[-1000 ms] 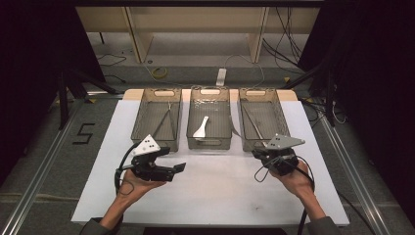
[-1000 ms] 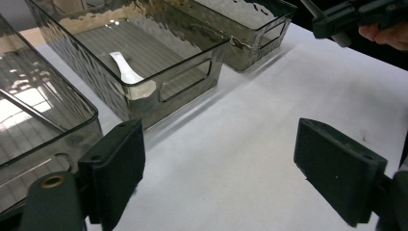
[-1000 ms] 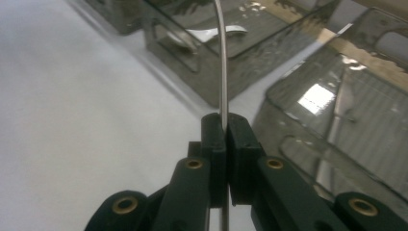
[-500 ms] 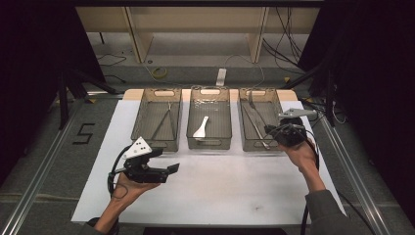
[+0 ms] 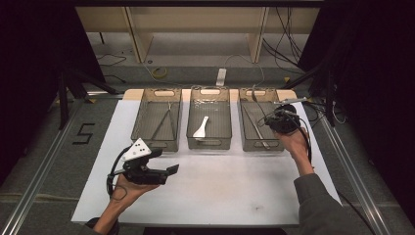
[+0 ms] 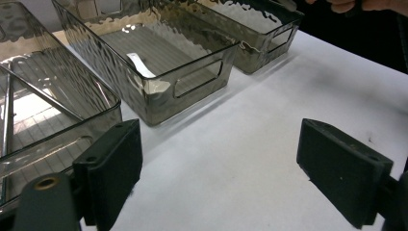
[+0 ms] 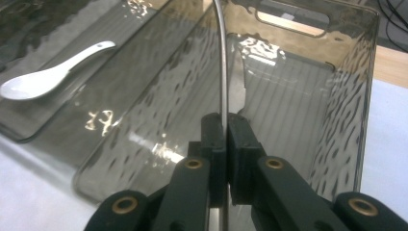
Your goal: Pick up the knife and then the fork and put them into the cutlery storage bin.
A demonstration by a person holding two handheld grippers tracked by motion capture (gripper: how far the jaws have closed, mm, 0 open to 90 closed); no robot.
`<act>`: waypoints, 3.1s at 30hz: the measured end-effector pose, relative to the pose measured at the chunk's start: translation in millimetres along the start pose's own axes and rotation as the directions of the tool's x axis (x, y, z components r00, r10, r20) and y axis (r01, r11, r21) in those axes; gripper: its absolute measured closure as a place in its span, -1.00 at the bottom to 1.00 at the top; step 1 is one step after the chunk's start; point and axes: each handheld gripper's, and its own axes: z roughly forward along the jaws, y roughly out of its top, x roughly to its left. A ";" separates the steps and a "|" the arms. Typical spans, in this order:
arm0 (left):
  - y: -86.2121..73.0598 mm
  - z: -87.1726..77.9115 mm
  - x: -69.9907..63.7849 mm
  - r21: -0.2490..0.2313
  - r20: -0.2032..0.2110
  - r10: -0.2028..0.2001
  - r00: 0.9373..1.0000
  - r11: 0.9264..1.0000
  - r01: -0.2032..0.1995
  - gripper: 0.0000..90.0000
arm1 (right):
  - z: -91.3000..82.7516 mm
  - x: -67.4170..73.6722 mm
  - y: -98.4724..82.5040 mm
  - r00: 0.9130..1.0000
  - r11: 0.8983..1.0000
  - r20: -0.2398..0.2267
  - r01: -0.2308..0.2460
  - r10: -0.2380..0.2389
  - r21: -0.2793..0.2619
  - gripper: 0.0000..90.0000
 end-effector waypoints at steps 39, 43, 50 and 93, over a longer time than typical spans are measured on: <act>0.2 0.0 3.0 -0.011 0.026 -0.040 0.999 0.999 0.040 -0.66 | -23.5 36.9 -6.9 0.982 0.996 -0.189 -0.027 0.011 -0.082 -0.16; 0.1 0.0 3.9 -0.009 0.030 -0.040 0.999 0.999 0.041 -0.66 | -34.6 48.4 -11.6 0.971 0.991 -0.237 -0.038 0.007 -0.124 -0.24; -0.3 0.7 4.6 -0.002 0.036 -0.050 0.998 0.999 0.050 -0.66 | -49.4 63.5 -25.2 0.964 0.986 -0.264 -0.026 -0.018 -0.162 -0.40; 0.5 -1.9 5.2 -0.032 0.097 -0.076 0.992 0.996 0.079 -0.66 | -85.1 97.5 -102.8 0.939 0.958 -0.332 -0.015 -0.085 -0.286 -0.62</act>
